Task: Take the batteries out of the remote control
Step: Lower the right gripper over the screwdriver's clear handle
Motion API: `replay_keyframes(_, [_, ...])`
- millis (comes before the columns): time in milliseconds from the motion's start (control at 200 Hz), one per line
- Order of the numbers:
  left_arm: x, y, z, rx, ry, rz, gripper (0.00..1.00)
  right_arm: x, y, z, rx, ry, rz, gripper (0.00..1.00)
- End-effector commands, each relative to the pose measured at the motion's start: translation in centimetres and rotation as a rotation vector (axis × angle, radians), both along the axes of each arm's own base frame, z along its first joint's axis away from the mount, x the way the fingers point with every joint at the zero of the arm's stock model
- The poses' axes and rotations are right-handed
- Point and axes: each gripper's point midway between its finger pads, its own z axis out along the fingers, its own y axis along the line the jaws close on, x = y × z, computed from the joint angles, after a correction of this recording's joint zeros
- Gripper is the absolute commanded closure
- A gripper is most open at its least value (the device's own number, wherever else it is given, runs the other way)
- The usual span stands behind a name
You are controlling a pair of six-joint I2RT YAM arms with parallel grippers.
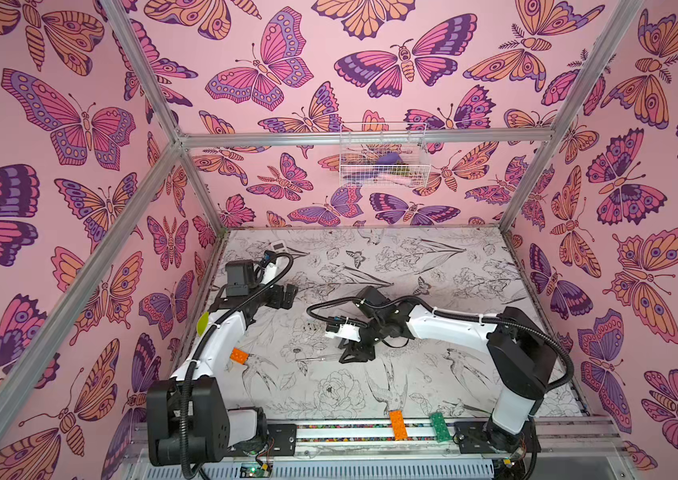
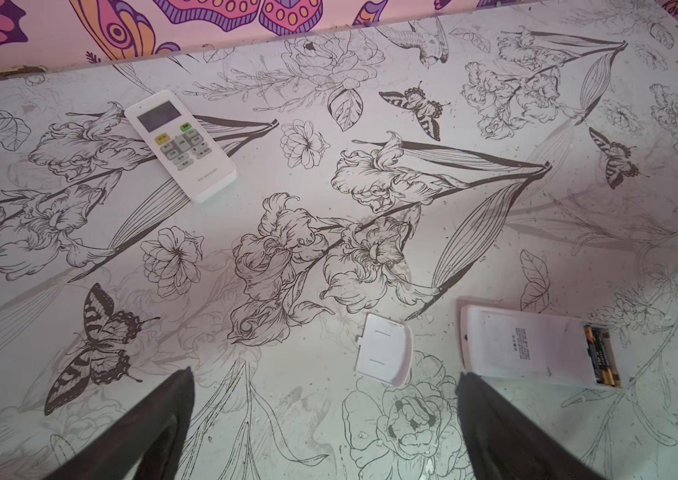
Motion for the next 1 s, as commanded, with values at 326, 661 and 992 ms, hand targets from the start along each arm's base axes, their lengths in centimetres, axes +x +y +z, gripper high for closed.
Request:
replay_keyframes(326, [-0.6, -0.2, 0.1, -0.024, -0.009, -0.029, 0.00, -0.1, 0.6, -5.2, -0.075, -0.071, 0.059, 0.55])
replay_keyframes(661, [-0.9, 0.1, 1.5, -0.039, -0.057, -0.026, 0.00, 1.2, 0.6, -7.4, -0.090, -0.132, 0.007, 0.60])
replay_keyframes(992, [-1.1, 0.5, 1.6, -0.056, -0.050, -0.008, 0.00, -0.7, 0.4, -4.4, -0.074, -0.136, 0.156, 0.60])
